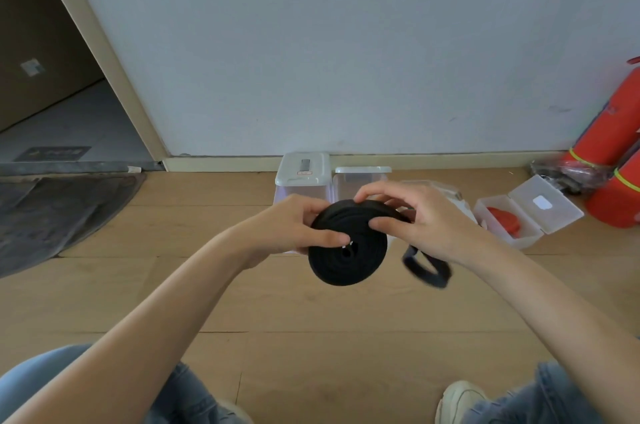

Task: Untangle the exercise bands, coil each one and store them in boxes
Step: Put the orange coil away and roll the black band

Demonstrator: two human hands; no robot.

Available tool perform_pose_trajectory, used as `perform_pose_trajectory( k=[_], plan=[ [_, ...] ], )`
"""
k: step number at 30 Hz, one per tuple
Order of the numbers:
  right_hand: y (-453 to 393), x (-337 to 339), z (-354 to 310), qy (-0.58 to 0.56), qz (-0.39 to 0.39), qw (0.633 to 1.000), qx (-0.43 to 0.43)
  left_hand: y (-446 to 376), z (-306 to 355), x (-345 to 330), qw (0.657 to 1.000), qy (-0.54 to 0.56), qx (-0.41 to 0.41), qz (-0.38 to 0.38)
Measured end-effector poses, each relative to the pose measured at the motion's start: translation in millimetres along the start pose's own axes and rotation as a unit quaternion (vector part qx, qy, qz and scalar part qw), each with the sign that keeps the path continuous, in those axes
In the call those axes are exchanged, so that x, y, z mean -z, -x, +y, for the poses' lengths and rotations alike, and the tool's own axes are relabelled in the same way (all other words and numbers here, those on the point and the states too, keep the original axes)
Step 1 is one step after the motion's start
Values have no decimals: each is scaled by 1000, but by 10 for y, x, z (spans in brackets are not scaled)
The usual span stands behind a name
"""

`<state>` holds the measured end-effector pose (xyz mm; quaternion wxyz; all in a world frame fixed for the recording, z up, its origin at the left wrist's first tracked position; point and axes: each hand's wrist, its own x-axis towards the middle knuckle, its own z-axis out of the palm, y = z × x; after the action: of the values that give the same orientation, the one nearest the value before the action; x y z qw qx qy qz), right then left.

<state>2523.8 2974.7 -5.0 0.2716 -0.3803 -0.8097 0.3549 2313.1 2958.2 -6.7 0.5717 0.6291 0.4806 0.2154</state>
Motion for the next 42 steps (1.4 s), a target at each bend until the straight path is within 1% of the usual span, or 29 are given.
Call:
perform_pose_trajectory(
  k=[2,4,5,6,8,9,12,14,16,17,20,22,24,27,28,30,32,34,37,39,42],
  plan=[
    [1,-24,8,56,-45,997,22,-2,-17,-57,999,-37,3,-18],
    [-2,-72,45,77,-57,995,25,-18,-48,-111,997,-69,-5,-14],
    [-1,-75,62,50,-43,998,13,-20,-57,-112,997,-70,-11,-3],
    [0,-57,74,-3,-17,1000,-5,-20,-52,-92,998,-52,-17,9],
    [-5,25,91,-116,44,992,-37,-14,-23,-8,998,33,-27,35],
    [-5,56,93,-147,65,986,-45,-9,-6,35,995,74,-34,51],
    [1,28,99,-212,79,973,-53,-17,21,88,982,158,-51,93],
    [2,-18,116,-236,77,967,-51,-31,6,69,975,190,-48,105],
    [3,-25,110,-222,75,971,-51,-27,-17,58,978,182,-42,96],
    [2,-8,108,-201,70,976,-47,-17,-20,55,984,158,-37,77],
    [0,-6,70,-68,13,998,-10,-14,-27,0,999,50,-7,3],
    [5,-86,84,-19,-12,1000,-8,-54,-57,-60,1000,-17,3,5],
    [6,-109,115,-40,24,998,-36,-79,-60,-77,999,-37,-5,32],
    [-5,13,140,-151,95,981,-73,-65,-20,10,997,45,-21,64],
    [-9,58,140,-167,101,978,-75,-56,-12,55,994,72,-25,80],
    [-2,96,137,-187,87,976,-73,-44,-6,134,987,121,-34,105],
    [4,88,135,-228,84,967,-73,-29,-8,167,980,163,-44,107],
    [-2,108,125,-263,98,957,-71,-20,-11,166,975,194,-47,95],
    [1,177,142,-244,119,960,-68,-44,-18,142,974,207,-46,84],
    [3,219,158,-210,109,969,-71,-62,-12,128,974,206,-43,85],
    [5,209,138,-112,91,987,-69,-87,-8,121,970,220,-33,102]
  ],
)
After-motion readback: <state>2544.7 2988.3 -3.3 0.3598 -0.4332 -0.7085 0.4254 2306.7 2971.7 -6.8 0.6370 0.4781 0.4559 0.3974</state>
